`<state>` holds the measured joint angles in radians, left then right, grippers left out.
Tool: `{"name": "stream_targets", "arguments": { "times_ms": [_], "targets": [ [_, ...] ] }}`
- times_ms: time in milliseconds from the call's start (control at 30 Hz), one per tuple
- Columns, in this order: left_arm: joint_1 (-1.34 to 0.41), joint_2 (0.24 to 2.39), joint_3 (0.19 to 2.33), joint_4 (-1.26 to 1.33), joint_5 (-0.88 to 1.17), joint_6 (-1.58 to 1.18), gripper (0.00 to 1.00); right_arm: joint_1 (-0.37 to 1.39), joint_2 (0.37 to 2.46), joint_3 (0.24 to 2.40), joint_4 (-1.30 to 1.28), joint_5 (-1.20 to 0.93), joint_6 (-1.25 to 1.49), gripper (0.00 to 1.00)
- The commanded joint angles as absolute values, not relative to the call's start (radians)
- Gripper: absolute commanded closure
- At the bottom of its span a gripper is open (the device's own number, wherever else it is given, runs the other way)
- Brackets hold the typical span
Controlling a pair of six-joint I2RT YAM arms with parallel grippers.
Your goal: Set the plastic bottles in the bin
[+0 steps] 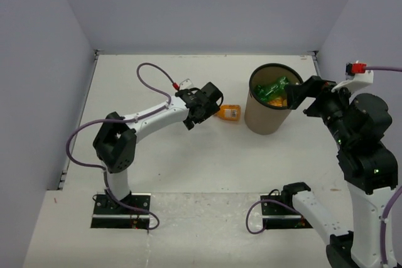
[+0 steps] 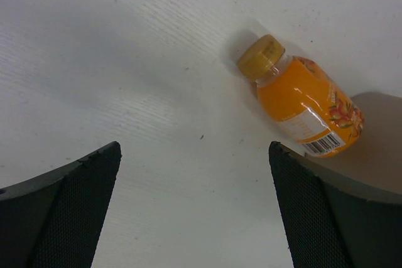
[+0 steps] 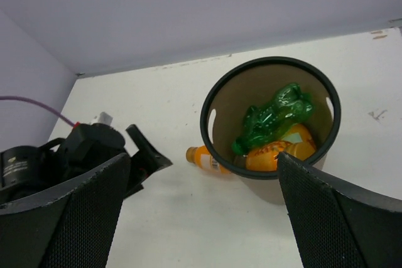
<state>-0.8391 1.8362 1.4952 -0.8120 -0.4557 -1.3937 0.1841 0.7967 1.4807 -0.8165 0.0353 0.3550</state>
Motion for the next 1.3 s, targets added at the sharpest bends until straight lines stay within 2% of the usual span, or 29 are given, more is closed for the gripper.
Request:
{"name": "stream_targets", "arguments": {
  "times_ms": [0, 233, 433, 667, 1033, 1100, 1233, 1267],
  "targets": [
    [-0.851, 1.914, 1.575, -0.759, -0.331, -1.523, 0.0, 0.184, 0.807, 1.431, -0.769, -0.093, 0.373, 0.01],
    [-0.781, 2.005, 1.58, -0.652, -0.197, -1.703, 0.0, 0.183, 0.758, 1.365, -0.747, -0.169, 0.37, 0.01],
    [-0.779, 2.082, 1.649, -0.591, -0.233, -1.733, 0.0, 0.186, 0.744, 1.359, -0.744, -0.181, 0.359, 0.01],
    [-0.779, 2.089, 1.598, -0.462, -0.209, -1.736, 0.0, 0.201, 0.761, 1.342, -0.724, -0.193, 0.357, 0.01],
    [-0.781, 2.236, 1.765, -0.538, -0.169, -1.756, 0.01, 0.215, 0.752, 1.313, -0.706, -0.19, 0.356, 0.01],
    [-0.781, 2.266, 1.776, -0.54, -0.153, -1.756, 0.05, 0.216, 0.749, 1.31, -0.703, -0.19, 0.356, 0.01],
    [-0.779, 2.267, 1.758, -0.549, -0.144, -1.74, 0.28, 0.221, 0.741, 1.304, -0.701, -0.176, 0.35, 0.01],
    [-0.779, 2.254, 1.741, -0.548, -0.149, -1.732, 0.5, 0.224, 0.738, 1.299, -0.696, -0.17, 0.347, 0.01]
  ]
}}
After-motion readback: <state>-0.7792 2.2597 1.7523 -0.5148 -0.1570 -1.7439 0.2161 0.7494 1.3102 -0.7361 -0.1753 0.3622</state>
